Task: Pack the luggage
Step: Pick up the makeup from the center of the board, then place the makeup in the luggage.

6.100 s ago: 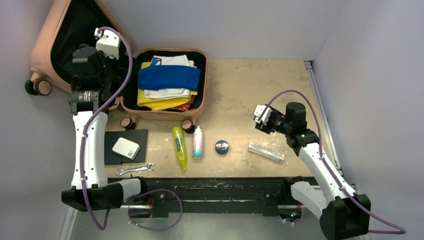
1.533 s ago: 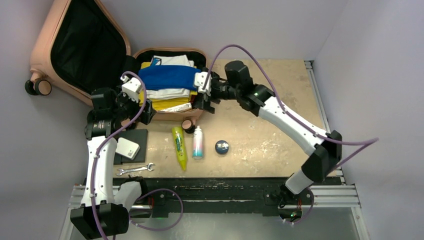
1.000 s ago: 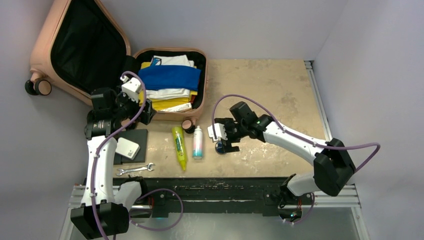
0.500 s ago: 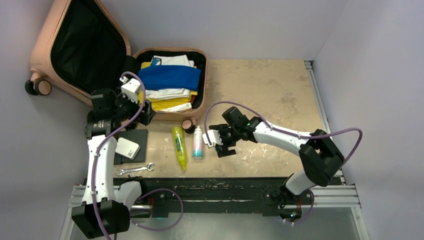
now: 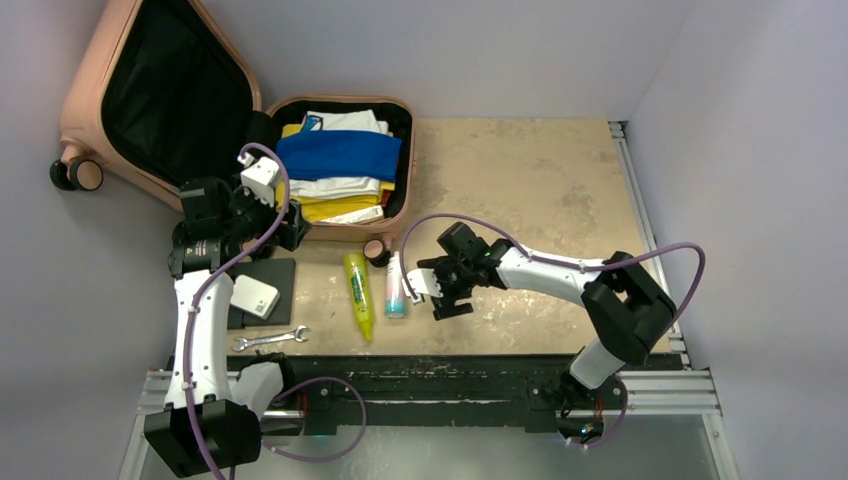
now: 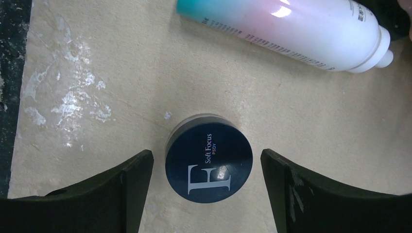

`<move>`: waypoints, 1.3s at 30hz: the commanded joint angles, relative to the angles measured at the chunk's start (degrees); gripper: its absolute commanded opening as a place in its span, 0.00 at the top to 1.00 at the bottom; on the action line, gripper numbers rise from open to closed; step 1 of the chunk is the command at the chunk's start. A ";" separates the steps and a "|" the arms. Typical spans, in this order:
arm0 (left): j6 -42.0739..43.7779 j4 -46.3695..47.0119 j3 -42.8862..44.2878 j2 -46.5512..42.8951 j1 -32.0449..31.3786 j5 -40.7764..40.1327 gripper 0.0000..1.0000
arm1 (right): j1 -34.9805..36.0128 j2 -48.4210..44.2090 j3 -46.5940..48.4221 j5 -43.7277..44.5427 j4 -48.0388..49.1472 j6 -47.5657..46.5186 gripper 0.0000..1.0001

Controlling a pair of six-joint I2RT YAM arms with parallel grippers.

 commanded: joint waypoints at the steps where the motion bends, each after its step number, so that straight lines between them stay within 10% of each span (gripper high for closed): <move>1: 0.22 0.97 -0.19 -0.42 0.72 1.93 0.01 | 0.24 0.24 -0.05 2.42 1.74 1.59 0.18; 15: 0.28 0.83 -0.26 -0.37 1.13 2.41 0.01 | 0.33 5.18 7.21 0.62 -5.83 3.81 0.74; 26: 0.22 0.75 -0.09 0.30 1.21 2.94 0.01 | 0.30 -2.28 24.06 4.24 -8.65 5.64 0.76; 39: 0.19 0.76 -0.43 0.31 1.97 3.03 0.01 | 0.30 20.24 56.29 12.44 0.03 16.65 0.76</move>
